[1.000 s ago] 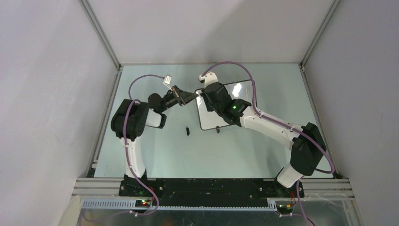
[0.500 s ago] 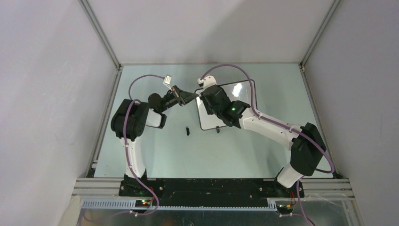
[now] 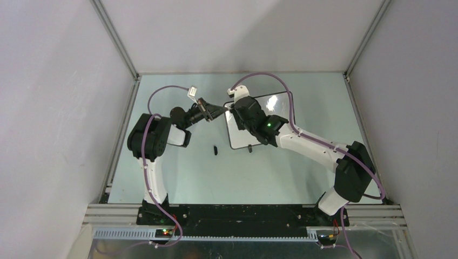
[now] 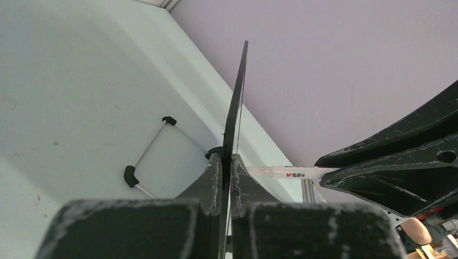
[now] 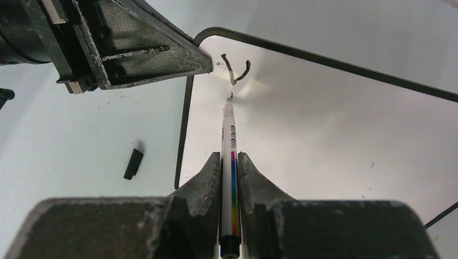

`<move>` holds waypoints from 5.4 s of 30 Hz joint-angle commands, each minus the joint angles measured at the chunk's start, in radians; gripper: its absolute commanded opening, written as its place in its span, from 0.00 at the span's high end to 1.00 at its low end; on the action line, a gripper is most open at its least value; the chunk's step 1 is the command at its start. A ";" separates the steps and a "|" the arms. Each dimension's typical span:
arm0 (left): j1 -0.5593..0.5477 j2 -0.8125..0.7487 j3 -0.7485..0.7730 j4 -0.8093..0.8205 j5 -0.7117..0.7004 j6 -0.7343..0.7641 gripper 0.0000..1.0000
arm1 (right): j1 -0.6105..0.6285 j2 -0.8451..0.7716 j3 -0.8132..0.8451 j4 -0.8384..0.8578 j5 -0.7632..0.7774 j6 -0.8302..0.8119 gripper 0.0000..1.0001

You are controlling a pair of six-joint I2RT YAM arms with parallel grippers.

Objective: Write a sentence on the whiteboard

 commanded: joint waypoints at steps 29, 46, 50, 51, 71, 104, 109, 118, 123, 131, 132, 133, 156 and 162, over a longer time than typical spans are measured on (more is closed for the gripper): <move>-0.011 -0.041 0.005 0.041 0.012 0.011 1.00 | -0.026 0.031 0.107 0.029 0.002 -0.019 1.00; -0.011 -0.042 0.005 0.041 0.012 0.012 1.00 | -0.026 0.039 0.097 0.000 0.016 -0.005 1.00; -0.010 -0.044 0.005 0.041 0.012 0.011 1.00 | -0.025 0.033 0.086 -0.004 0.019 0.003 1.00; -0.011 -0.044 0.004 0.041 0.011 0.012 1.00 | -0.026 0.031 0.084 -0.006 0.019 0.005 1.00; -0.012 -0.051 0.000 0.041 0.012 0.014 1.00 | -0.006 0.003 0.025 -0.036 0.039 0.031 1.00; -0.016 -0.060 -0.009 0.041 0.002 0.016 1.00 | -0.007 -0.181 -0.093 0.132 0.011 -0.046 1.00; -0.016 -0.070 -0.017 0.041 0.000 0.014 1.00 | -0.016 -0.234 -0.229 0.303 -0.015 -0.073 1.00; -0.021 -0.083 -0.027 0.041 -0.002 0.010 1.00 | 0.009 -0.359 -0.492 0.588 -0.022 -0.114 1.00; -0.019 -0.072 -0.017 0.041 -0.003 -0.004 1.00 | 0.028 -0.353 -0.544 0.662 0.012 -0.147 1.00; -0.022 -0.070 -0.028 0.040 -0.023 0.003 1.00 | 0.074 -0.290 -0.565 0.738 0.055 -0.184 1.00; -0.023 -0.069 -0.028 0.040 -0.028 0.002 1.00 | 0.079 -0.290 -0.565 0.738 0.067 -0.182 1.00; -0.025 -0.069 -0.031 0.041 -0.030 0.002 1.00 | 0.087 -0.291 -0.566 0.740 0.074 -0.182 1.00; -0.029 -0.074 -0.026 0.041 -0.031 -0.011 1.00 | 0.098 -0.294 -0.568 0.775 0.176 -0.122 0.99; -0.030 -0.073 -0.023 0.041 -0.025 -0.021 1.00 | 0.112 -0.244 -0.469 0.676 0.149 -0.100 0.97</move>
